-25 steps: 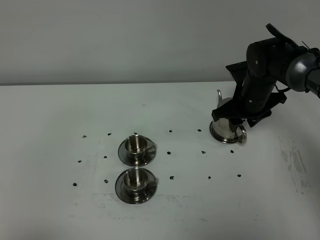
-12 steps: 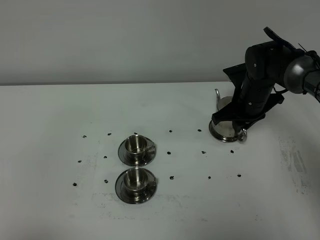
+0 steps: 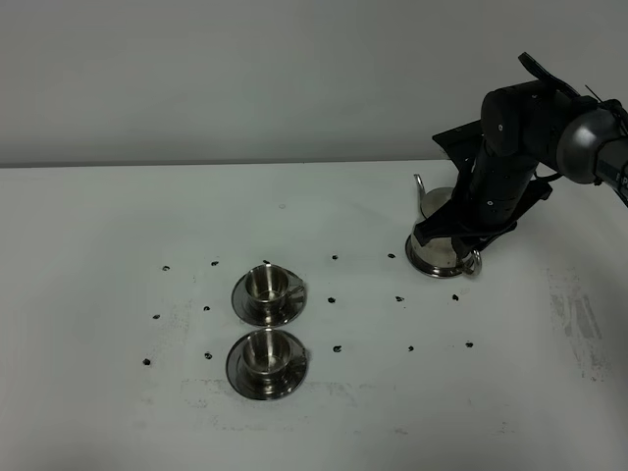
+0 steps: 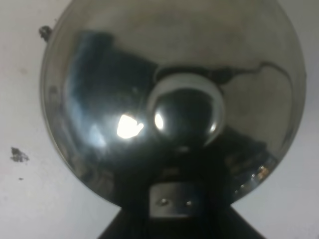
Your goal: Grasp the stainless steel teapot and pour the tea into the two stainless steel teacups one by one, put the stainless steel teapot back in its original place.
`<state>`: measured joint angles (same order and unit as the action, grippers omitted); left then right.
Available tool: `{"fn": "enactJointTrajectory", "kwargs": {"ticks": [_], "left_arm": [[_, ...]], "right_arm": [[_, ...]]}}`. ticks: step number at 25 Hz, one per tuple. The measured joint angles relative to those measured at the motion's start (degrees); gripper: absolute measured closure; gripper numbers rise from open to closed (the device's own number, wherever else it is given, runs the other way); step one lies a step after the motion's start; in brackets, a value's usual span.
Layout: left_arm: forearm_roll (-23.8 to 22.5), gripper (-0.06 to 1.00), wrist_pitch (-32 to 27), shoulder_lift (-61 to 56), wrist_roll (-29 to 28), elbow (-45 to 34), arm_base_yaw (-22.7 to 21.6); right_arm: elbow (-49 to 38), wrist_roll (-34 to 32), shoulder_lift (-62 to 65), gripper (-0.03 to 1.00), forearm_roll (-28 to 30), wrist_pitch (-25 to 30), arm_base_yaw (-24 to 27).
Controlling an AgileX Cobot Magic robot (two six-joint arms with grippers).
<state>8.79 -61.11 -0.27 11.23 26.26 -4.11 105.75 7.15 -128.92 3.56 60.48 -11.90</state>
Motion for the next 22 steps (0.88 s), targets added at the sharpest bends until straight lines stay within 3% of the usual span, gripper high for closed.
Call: {"fn": "enactJointTrajectory", "kwargs": {"ticks": [22], "left_arm": [[0.0,0.56,0.0,0.0,0.0,0.0,0.0]], "right_arm": [[-0.1,2.11,6.01,0.78,0.21,0.79,-0.34]]}}
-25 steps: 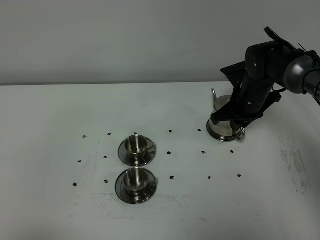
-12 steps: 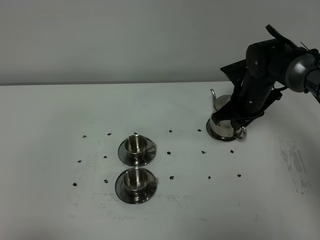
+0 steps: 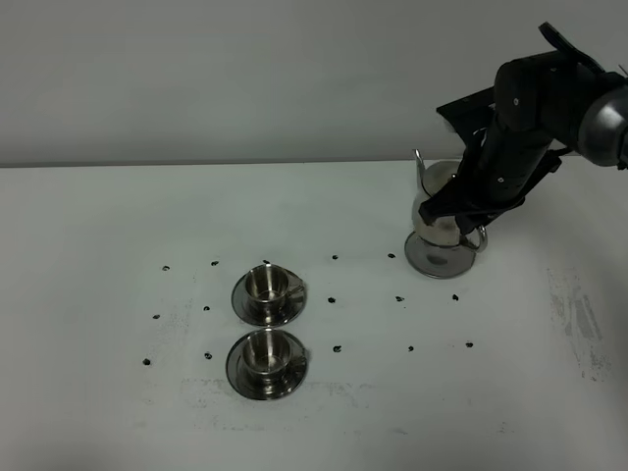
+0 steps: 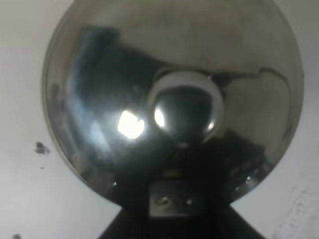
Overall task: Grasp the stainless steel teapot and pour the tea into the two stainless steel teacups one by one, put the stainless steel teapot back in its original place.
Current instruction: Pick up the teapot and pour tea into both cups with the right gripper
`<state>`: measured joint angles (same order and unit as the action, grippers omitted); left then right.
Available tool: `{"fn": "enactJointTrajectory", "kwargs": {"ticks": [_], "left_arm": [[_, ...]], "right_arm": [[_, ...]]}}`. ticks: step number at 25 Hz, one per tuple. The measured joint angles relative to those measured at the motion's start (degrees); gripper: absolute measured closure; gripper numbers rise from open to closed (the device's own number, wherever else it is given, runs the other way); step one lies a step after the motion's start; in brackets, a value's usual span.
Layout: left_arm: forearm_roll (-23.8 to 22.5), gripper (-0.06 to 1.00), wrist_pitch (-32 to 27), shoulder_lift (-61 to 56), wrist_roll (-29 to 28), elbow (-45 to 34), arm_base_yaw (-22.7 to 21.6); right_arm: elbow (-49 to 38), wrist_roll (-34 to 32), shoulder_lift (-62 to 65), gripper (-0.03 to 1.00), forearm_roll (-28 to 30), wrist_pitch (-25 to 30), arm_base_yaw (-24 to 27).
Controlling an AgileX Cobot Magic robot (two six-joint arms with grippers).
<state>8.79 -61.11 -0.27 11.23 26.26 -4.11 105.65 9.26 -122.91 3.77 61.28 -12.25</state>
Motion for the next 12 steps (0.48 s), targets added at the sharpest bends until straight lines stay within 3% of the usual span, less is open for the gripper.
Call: {"fn": "enactJointTrajectory", "kwargs": {"ticks": [12], "left_arm": [[0.0,0.56,0.0,0.0,0.0,0.0,0.0]], "right_arm": [[-1.63,1.26,8.03,0.78,0.28,1.03,-7.41]]}}
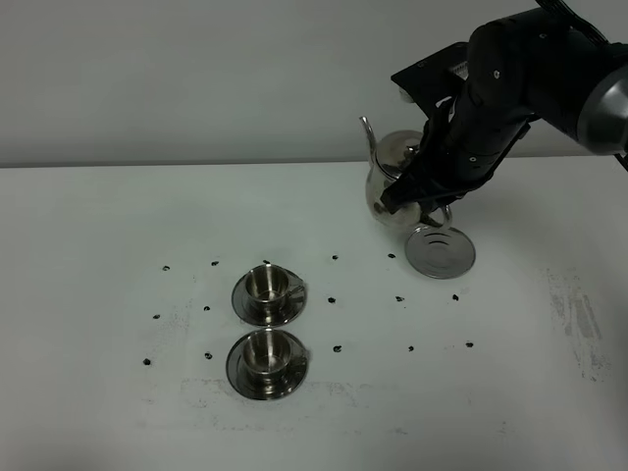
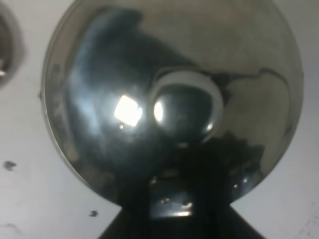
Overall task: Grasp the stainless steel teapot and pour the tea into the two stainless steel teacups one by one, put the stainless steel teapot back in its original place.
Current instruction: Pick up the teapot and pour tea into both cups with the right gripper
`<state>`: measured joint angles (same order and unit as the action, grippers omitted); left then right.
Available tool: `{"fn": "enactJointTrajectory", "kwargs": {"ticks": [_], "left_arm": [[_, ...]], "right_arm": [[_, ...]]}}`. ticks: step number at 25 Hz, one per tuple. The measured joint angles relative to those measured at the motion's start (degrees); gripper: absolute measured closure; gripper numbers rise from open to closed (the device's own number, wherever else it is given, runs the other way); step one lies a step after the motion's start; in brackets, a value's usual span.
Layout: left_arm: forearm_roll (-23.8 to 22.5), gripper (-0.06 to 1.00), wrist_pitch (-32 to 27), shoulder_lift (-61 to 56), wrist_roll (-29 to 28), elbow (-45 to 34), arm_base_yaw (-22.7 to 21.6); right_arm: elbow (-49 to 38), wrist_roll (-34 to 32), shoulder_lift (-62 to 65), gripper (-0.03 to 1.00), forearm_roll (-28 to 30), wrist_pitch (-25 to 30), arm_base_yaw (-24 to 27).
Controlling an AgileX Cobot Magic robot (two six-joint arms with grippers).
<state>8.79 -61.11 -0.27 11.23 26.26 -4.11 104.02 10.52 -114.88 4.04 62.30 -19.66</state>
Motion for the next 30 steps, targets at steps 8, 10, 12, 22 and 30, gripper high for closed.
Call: {"fn": "enactJointTrajectory", "kwargs": {"ticks": [8,10,12,22,30], "left_arm": [[0.0,0.56,0.0,0.0,0.0,0.0,0.0],[0.0,0.56,0.0,0.0,0.0,0.0,0.0],[0.0,0.56,0.0,0.0,0.0,0.0,0.0],[0.0,0.56,0.0,0.0,0.05,0.0,0.0],[0.0,0.56,0.05,0.0,0.05,0.0,0.0]], "right_arm": [[-14.93,0.33,10.97,0.78,0.24,-6.49,-4.02],[-17.28,1.68,12.81,0.78,0.68,-6.35,-5.86],[-18.22,4.14,13.82,0.78,0.68,-5.85,-7.95],[-18.36,18.95,13.94,0.78,1.78,-3.12,-15.61],[-18.36,28.23,11.23,0.78,4.53,-0.77,-16.26]]}}
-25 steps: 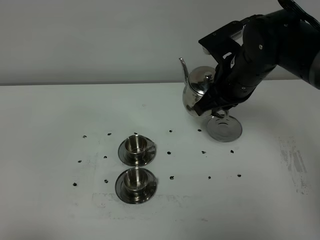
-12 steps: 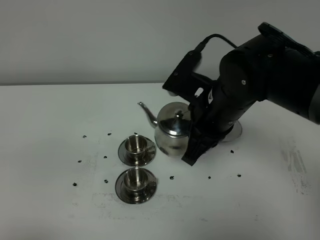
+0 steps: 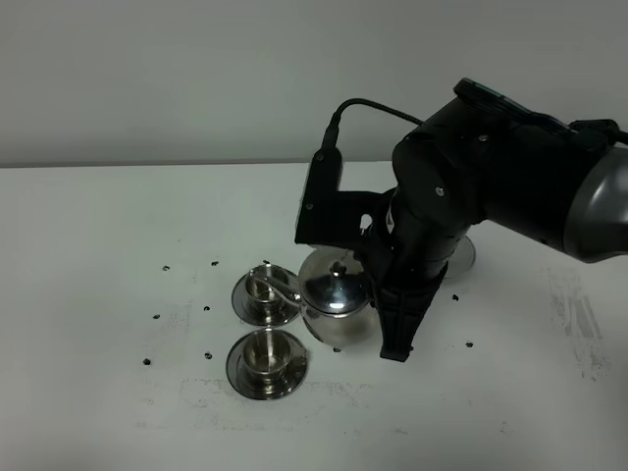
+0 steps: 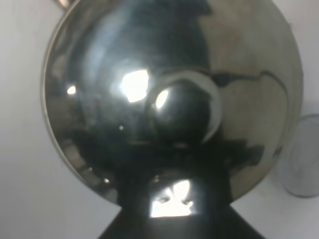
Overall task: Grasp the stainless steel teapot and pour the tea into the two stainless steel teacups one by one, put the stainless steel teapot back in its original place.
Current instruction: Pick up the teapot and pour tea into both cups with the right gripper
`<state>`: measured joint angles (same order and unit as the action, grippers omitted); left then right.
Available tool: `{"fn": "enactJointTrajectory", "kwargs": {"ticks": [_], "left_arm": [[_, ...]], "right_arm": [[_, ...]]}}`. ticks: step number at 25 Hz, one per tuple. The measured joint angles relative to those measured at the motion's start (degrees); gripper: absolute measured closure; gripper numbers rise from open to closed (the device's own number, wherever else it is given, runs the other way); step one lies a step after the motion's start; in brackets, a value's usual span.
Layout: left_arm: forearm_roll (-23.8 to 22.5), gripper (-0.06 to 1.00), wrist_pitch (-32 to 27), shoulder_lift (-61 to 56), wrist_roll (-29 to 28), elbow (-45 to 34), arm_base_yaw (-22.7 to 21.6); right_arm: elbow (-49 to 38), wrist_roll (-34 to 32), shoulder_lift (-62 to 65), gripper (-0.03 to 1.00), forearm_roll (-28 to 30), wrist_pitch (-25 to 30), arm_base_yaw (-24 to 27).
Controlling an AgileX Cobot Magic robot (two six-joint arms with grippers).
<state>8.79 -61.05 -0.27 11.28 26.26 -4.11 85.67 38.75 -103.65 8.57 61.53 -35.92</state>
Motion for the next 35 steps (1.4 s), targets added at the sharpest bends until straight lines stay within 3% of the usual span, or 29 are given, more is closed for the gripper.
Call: {"fn": "enactJointTrajectory", "kwargs": {"ticks": [7,24,35], "left_arm": [[0.0,0.56,-0.05,0.0,0.0,0.0,0.0],[0.0,0.56,-0.05,0.0,-0.05,0.0,0.0],[0.0,0.56,-0.05,0.0,-0.05,0.0,0.0]], "right_arm": [[0.0,6.98,-2.73,0.78,0.9,0.7,-0.88],[5.88,8.11,-10.66,0.78,6.58,6.38,-1.08],[6.21,9.28,-12.04,0.78,9.58,7.19,-2.77]]}}
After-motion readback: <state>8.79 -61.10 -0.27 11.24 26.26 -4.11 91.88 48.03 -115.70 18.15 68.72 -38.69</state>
